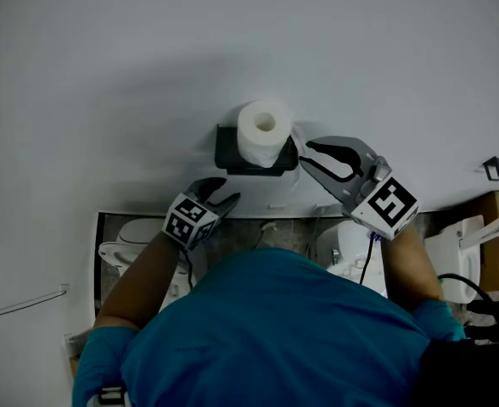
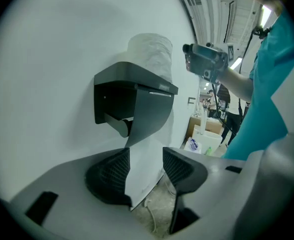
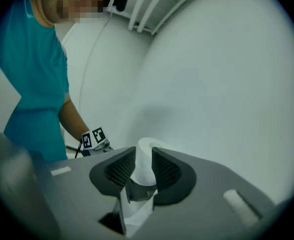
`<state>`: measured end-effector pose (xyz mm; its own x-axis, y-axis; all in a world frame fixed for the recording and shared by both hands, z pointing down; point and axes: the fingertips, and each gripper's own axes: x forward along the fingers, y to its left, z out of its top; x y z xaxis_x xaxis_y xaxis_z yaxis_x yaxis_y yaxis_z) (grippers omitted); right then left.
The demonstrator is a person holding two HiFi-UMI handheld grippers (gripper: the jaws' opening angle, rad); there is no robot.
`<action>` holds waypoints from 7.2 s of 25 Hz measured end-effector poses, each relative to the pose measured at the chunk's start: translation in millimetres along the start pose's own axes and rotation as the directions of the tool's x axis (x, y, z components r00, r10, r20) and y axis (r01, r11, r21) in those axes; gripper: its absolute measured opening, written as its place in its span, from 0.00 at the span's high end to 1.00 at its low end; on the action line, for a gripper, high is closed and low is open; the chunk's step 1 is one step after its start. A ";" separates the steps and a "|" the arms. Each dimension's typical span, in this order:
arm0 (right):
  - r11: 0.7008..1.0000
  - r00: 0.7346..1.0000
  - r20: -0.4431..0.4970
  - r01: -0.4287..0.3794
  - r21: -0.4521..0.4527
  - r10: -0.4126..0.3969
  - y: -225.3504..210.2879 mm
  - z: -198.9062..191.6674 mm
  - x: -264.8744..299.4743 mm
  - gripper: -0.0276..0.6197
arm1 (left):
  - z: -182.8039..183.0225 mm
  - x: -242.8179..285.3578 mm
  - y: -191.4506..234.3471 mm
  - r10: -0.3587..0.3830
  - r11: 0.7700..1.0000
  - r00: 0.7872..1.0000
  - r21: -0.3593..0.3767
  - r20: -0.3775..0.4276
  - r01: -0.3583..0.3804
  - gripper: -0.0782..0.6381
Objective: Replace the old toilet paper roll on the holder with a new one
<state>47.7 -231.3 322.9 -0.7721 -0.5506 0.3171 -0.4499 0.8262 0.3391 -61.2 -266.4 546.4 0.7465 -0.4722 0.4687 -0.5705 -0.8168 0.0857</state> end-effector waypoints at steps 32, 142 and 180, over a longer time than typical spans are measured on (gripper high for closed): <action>0.898 0.620 -0.762 -0.423 -0.122 0.189 7.1 -33.0 105.2 0.68 | 15.8 -57.1 15.9 0.075 0.994 0.980 -0.092 0.183 -0.059 0.62; 0.567 0.993 0.116 -0.109 0.816 0.024 6.3 -165.6 74.5 0.61 | 33.8 -61.7 -45.1 -0.245 0.924 0.958 -0.264 0.146 0.276 0.83; 0.627 0.972 0.226 -0.216 0.748 0.065 29.8 -144.4 84.8 0.83 | 33.6 -61.7 -46.0 -0.255 0.925 0.956 -0.250 0.145 0.285 0.83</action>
<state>33.6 -270.6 487.8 -0.8812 -0.4545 0.1296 -0.4510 0.7264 -0.5186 -69.6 -210.7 484.0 0.9090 -0.2910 0.2985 -0.4006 -0.8075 0.4330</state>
